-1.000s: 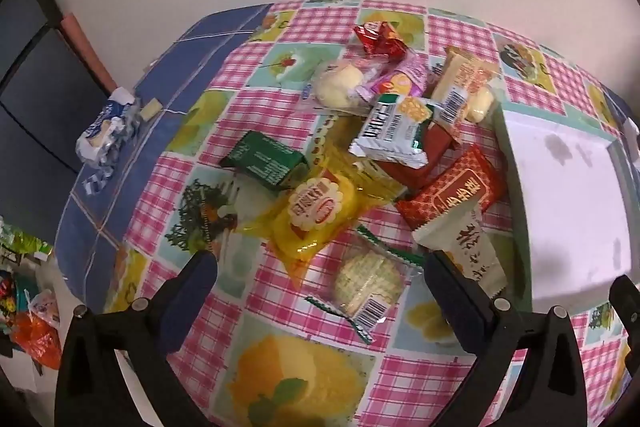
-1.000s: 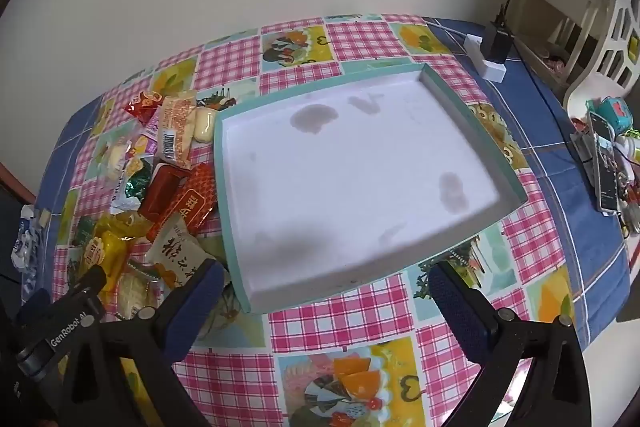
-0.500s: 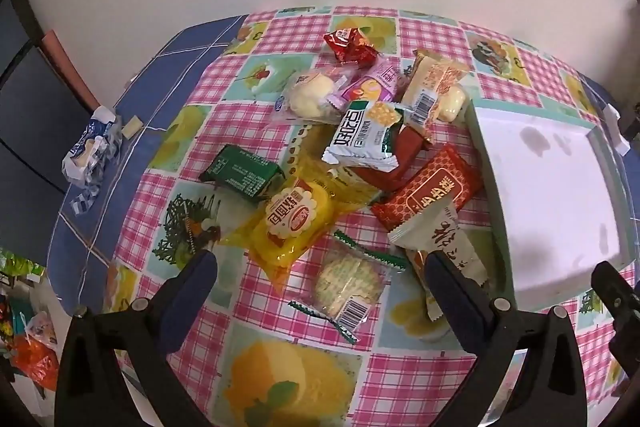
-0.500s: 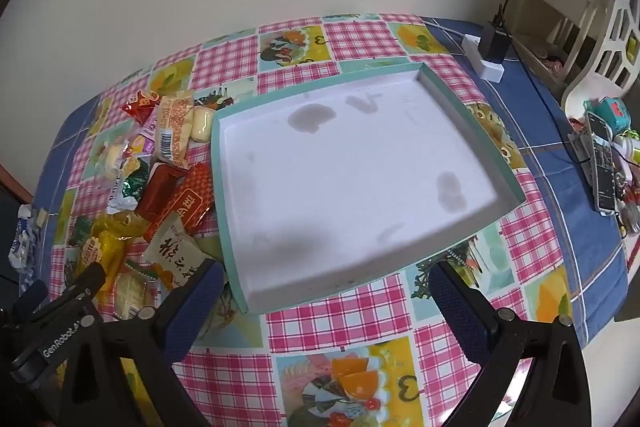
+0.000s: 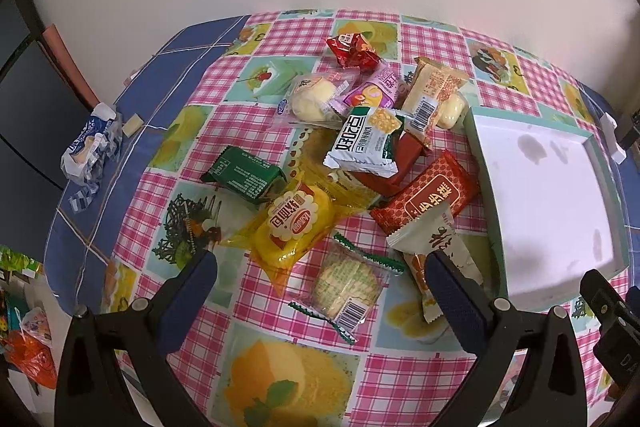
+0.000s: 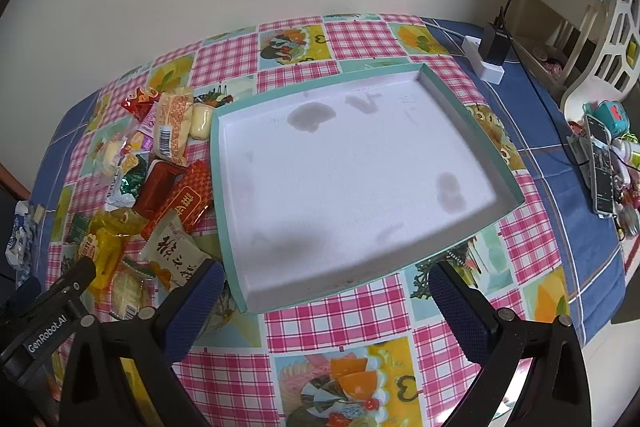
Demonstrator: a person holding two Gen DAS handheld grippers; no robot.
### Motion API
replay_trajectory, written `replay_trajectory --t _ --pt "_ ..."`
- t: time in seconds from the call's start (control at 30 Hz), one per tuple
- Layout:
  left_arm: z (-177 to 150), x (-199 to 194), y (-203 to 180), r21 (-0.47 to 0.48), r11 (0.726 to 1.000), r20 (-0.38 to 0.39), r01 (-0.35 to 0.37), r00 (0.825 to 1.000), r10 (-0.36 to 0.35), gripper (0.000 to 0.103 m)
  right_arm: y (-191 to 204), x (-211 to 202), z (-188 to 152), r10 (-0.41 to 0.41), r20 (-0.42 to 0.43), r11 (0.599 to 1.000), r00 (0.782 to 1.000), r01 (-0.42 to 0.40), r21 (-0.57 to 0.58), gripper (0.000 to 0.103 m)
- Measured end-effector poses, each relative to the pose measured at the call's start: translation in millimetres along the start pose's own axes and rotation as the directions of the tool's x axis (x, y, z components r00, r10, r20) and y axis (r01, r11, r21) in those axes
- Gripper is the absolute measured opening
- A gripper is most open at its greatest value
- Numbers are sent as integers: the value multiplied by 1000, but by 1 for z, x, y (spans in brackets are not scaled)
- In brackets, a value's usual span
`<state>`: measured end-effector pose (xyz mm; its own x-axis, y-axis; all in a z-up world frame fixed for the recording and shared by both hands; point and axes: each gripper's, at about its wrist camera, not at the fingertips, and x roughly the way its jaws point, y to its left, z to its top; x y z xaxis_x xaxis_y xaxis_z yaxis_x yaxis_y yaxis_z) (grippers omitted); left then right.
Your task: Organize snacks
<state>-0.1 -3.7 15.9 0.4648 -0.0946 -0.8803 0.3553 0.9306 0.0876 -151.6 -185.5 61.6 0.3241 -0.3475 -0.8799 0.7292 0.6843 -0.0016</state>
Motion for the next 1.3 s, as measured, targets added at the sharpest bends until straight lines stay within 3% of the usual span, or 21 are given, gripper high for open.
replay_trajectory --t 1.3 --pt "-1 1 1 -4 1000 -6 -12 1000 12 103 1 1 0 -2 -2 1000 1000 2 0 103"
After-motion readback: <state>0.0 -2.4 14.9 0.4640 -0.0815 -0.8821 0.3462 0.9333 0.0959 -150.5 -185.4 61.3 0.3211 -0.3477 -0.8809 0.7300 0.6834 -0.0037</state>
